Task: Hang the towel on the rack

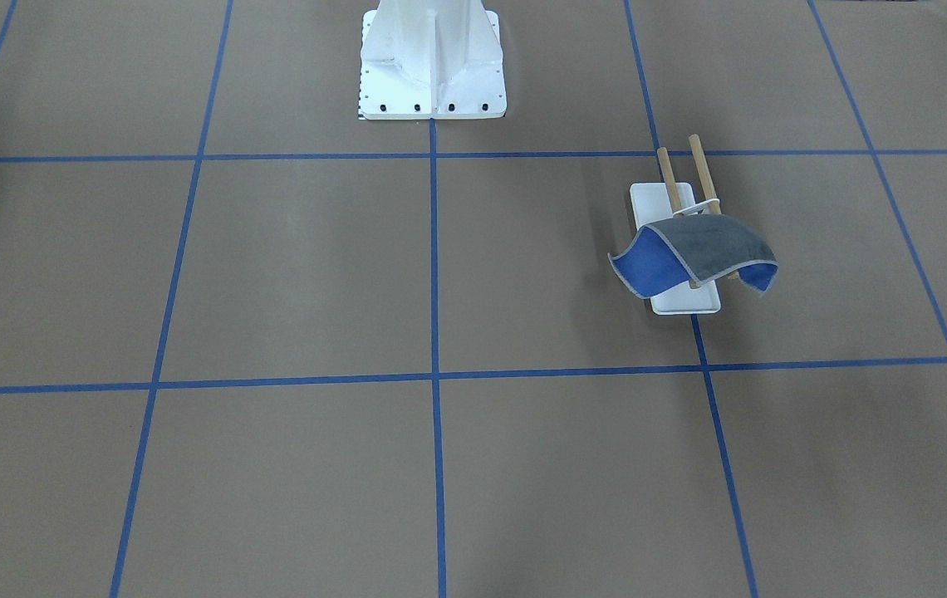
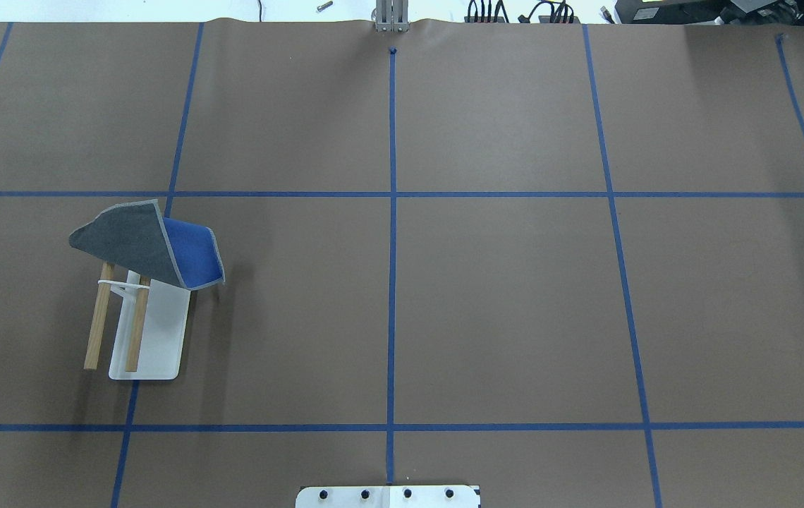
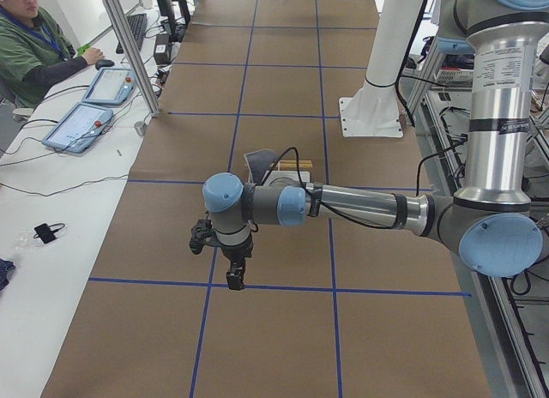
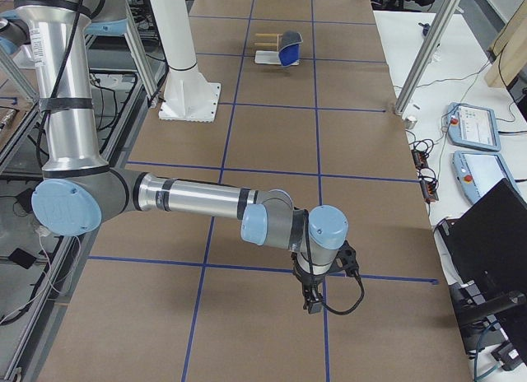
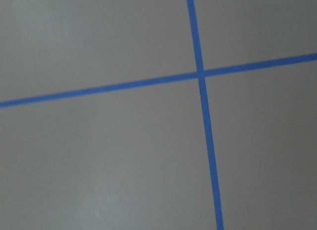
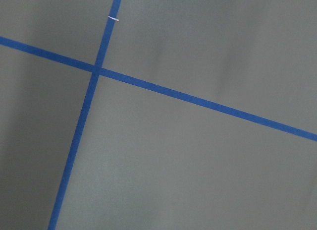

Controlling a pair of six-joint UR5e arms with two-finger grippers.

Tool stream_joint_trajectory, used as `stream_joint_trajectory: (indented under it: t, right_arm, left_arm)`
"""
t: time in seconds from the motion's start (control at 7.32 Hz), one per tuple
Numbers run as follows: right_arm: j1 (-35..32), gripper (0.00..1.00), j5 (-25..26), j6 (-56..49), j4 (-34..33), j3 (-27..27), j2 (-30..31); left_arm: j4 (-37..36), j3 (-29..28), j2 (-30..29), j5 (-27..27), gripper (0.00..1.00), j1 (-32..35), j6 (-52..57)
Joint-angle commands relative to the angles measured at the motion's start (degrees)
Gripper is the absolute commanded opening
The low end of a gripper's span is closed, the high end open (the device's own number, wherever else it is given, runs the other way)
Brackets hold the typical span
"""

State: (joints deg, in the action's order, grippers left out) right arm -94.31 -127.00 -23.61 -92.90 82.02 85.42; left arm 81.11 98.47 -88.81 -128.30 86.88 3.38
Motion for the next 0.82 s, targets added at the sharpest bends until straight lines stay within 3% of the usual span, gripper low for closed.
stream_joint_trajectory:
  t: [0.0,0.68]
  right_arm:
    - [0.0,1.0,-0.09,0.14,0.0,-0.01,0.1]
    - [0.0,1.0,-0.09,0.32,0.0,-0.01,0.1]
  left_arm:
    - [-1.22,1.55,-0.05,-1.16,0.99,1.62,-0.13]
    - [-0.87,2.07,-0.66,-0.89,0.99,1.45,-0.13]
